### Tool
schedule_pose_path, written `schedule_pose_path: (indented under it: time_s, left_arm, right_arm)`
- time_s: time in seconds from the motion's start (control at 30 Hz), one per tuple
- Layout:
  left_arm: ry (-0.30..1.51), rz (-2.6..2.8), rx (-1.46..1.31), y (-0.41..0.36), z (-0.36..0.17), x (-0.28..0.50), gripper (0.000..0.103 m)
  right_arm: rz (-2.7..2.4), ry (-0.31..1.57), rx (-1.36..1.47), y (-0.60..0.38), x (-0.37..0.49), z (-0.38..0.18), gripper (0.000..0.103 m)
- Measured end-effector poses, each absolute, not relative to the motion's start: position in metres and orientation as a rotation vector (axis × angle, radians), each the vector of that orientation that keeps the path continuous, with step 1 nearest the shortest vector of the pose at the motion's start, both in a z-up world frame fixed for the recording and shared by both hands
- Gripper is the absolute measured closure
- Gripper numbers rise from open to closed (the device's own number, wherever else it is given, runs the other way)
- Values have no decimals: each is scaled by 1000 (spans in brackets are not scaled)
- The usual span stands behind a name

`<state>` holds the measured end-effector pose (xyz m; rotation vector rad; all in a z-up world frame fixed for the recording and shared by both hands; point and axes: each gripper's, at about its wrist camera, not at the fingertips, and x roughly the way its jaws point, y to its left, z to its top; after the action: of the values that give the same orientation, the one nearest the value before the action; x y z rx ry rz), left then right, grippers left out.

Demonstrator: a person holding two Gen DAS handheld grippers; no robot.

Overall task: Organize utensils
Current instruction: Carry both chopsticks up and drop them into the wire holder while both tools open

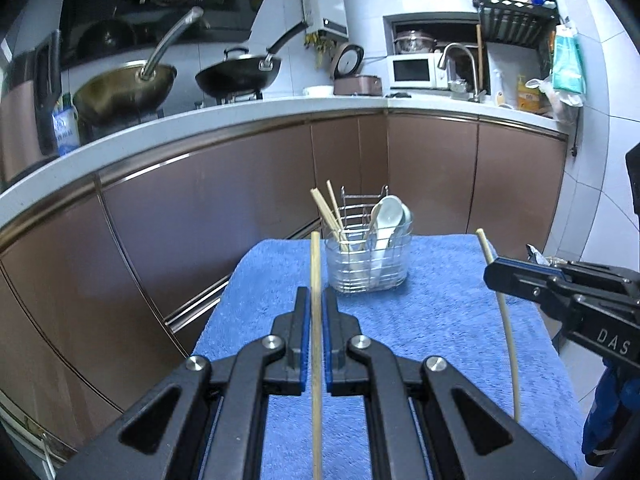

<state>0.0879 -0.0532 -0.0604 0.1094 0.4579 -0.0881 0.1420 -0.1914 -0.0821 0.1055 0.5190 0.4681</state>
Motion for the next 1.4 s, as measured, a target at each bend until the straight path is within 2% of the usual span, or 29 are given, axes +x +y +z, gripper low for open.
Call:
schedule_pose_path:
  time_s: [0.73, 1.17, 1.4]
  left_arm:
    - [306, -96, 129, -67, -35, 45, 98]
    - [285, -109, 107, -73, -28, 95, 98]
    - [263, -132, -24, -50, -3, 144, 98]
  right_arm:
    - [437, 279, 108, -211, 86, -44, 98]
    - [461, 217, 110, -216, 127, -30, 98]
    - [477, 159, 128, -219, 181, -16, 98]
